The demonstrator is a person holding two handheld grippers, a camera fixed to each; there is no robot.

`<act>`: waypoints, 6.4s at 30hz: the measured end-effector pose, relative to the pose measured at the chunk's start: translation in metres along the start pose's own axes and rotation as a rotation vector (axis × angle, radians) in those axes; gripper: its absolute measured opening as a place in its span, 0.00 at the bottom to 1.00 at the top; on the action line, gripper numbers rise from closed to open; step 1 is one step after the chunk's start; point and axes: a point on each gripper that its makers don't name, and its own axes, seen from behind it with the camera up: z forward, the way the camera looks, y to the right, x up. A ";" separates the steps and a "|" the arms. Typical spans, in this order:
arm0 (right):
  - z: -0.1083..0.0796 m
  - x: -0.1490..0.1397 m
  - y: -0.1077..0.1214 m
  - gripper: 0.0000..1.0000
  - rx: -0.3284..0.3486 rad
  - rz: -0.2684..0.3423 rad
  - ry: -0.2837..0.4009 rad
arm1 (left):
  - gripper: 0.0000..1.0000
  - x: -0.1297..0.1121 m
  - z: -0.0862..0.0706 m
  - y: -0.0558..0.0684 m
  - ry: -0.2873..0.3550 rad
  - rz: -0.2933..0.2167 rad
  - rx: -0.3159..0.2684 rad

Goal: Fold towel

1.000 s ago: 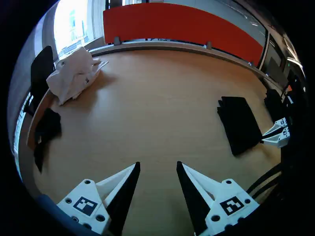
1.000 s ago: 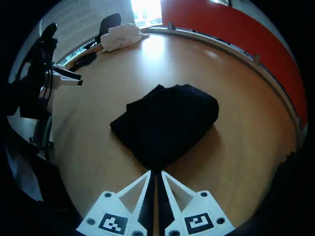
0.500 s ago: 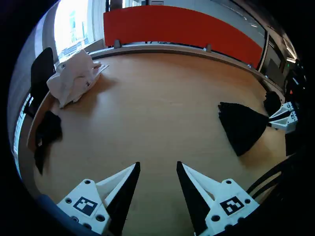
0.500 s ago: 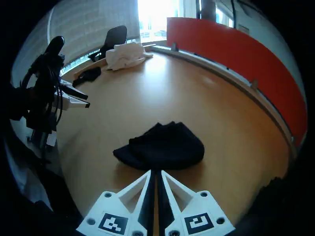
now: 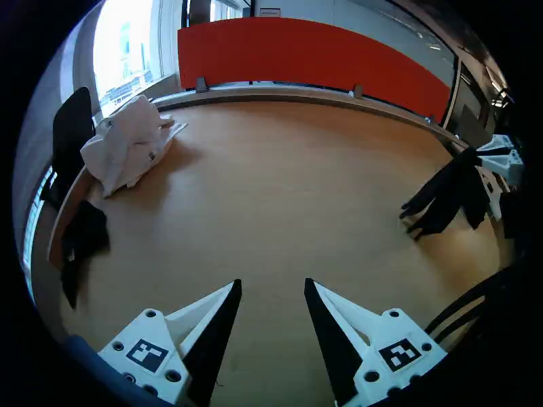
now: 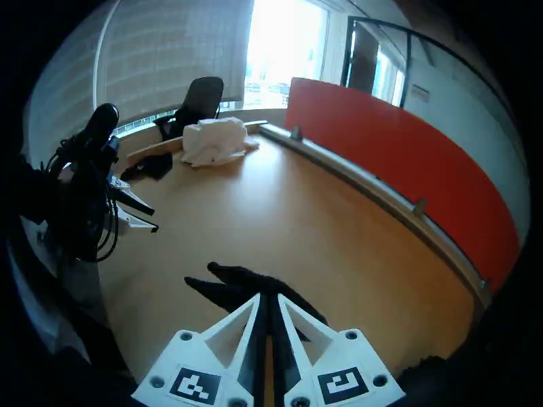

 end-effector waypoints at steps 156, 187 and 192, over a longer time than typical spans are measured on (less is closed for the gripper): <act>-0.185 -0.135 0.329 0.04 -0.390 0.199 -0.188 | 0.67 0.029 0.018 0.037 -0.013 0.087 0.004; -0.222 -0.232 0.289 0.04 -0.404 0.284 -0.330 | 0.67 0.029 0.017 0.037 -0.014 0.104 0.000; -0.228 -0.242 0.286 0.04 -0.417 0.307 -0.341 | 0.67 0.029 0.017 0.035 -0.014 0.102 0.000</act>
